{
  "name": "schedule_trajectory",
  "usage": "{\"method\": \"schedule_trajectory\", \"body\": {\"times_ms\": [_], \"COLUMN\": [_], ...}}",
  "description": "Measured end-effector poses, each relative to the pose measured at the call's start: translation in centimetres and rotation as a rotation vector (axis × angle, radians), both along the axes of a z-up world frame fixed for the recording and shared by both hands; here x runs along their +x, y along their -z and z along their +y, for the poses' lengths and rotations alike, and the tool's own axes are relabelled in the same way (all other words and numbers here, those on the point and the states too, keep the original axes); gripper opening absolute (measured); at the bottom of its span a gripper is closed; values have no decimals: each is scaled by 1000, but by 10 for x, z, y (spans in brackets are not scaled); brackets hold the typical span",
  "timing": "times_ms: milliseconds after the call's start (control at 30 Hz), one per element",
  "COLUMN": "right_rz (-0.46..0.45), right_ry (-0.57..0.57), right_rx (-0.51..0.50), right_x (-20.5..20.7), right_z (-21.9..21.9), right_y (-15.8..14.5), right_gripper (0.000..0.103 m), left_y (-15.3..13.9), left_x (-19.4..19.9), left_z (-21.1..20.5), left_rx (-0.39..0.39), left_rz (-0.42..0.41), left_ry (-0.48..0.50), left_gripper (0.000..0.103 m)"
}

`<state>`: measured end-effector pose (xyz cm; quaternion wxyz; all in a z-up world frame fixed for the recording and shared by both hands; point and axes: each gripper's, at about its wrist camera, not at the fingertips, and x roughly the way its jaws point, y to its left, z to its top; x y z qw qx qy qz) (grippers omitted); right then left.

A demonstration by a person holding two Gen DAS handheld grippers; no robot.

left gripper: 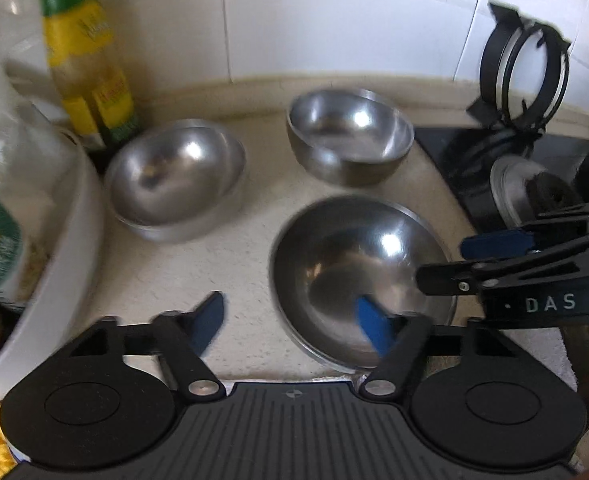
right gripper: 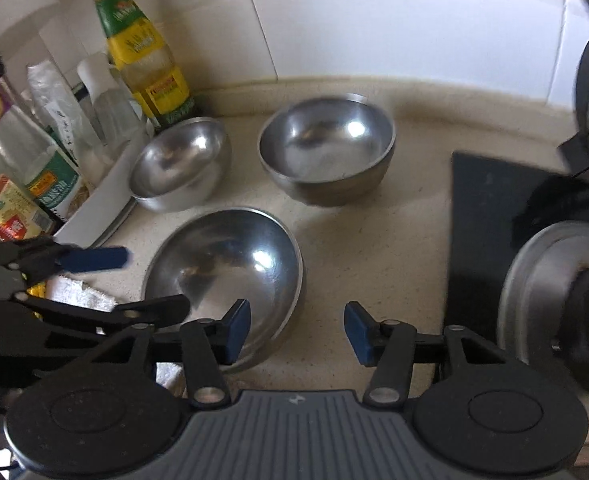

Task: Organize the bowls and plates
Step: 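Move both grippers to a steel bowl on the counter, then close the left gripper on the steel bowl rim while the right gripper grips it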

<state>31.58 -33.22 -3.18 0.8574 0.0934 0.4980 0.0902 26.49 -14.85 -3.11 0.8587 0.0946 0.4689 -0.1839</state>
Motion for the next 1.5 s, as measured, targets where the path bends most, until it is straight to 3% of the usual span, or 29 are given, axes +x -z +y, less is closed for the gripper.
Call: {"method": "schedule_trajectory", "body": {"times_ms": [67, 100, 167, 233, 367, 467, 600, 900, 1100, 1200, 1367, 1500], "right_rz": [38, 55, 80, 90, 70, 86, 116, 100, 70, 14, -59, -49], "right_ry": [-10, -13, -42, -58, -98, -109, -129, -132, -132, -132, -163, -178], "right_rx": [28, 43, 74, 99, 117, 152, 204, 107, 63, 32, 11, 41], "right_x": [10, 14, 20, 23, 27, 26, 20, 21, 18, 20, 53, 92], "right_z": [-1, -1, 0, 3, 11, 11, 14, 26, 17, 9, 17, 32], "right_y": [12, 18, 27, 30, 21, 18, 18, 26, 7, -14, -39, -40], "right_gripper": [68, 59, 55, 46, 46, 46, 46, 47, 50, 52, 58, 58], "left_y": [12, 17, 21, 20, 13, 5, -9, 9, -11, -24, -28, -25], "left_x": [7, 10, 14, 16, 12, 8, 1, 7, 4, 13, 44, 58], "left_z": [0, 1, 5, 7, 9, 18, 20, 17, 27, 38, 55, 52], "left_rx": [-1, 1, -31, -46, -29, -70, -74, -44, -64, -76, -91, -88], "left_rz": [53, 74, 96, 114, 88, 104, 66, 87, 27, -11, -8, -33], "left_ry": [2, 2, 4, 9, 4, -11, -2, 2, -7, -52, -192, -260], "left_gripper": [61, 59, 58, 43, 46, 47, 57, 56, 72, 78, 79, 79]}}
